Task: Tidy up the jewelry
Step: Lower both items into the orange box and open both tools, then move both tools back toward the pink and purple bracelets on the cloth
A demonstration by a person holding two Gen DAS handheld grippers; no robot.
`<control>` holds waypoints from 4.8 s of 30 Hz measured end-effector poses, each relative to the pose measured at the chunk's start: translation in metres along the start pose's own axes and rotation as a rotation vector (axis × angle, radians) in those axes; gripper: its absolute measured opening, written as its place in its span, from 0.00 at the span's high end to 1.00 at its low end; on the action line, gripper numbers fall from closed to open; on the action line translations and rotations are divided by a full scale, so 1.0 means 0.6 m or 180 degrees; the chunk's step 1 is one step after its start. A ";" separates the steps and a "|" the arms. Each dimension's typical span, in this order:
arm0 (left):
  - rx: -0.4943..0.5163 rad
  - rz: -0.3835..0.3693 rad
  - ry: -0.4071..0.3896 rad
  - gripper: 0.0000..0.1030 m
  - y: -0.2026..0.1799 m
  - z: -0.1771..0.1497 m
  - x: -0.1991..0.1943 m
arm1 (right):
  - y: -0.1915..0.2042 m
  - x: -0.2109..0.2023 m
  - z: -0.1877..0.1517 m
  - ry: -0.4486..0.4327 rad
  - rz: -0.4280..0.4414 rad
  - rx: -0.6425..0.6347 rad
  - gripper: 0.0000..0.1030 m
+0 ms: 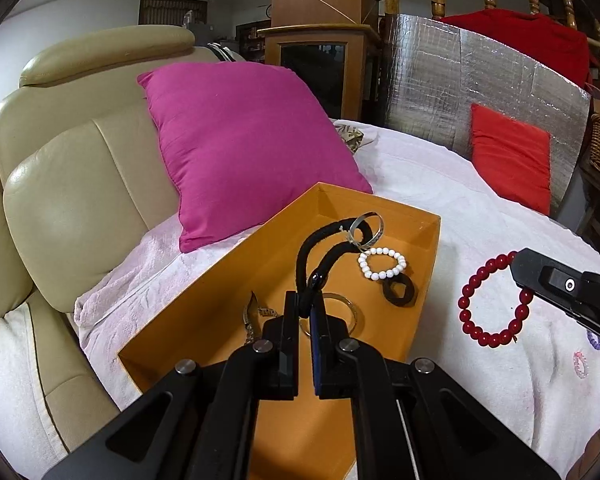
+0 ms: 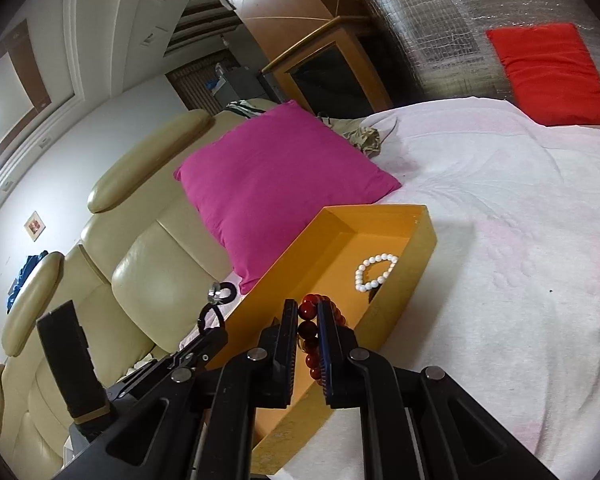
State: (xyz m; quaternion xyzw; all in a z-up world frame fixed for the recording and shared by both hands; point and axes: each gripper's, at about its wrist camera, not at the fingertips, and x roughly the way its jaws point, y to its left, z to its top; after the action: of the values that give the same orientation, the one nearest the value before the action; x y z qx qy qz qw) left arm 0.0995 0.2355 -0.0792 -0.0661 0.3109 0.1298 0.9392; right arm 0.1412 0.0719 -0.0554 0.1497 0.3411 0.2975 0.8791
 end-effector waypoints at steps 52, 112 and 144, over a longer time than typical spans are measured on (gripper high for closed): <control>-0.0140 0.0339 0.0792 0.95 0.035 -0.032 0.096 | -0.030 0.137 0.001 0.0350 -0.0258 0.0123 0.89; 0.0744 0.0793 -0.0185 0.17 -0.182 -0.006 0.038 | -0.412 -0.331 -0.030 -0.0597 -0.1801 0.1025 0.20; 0.1429 -0.0480 0.0297 0.17 -0.441 -0.087 0.045 | -0.539 -0.425 -0.062 -0.0391 -0.1686 0.1586 0.20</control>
State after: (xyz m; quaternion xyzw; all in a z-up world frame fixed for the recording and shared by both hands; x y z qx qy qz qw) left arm 0.1660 -0.0229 -0.1255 0.1155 0.3692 -0.0163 0.9220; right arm 0.1012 -0.3367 -0.1031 0.2833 0.3766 -0.0421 0.8810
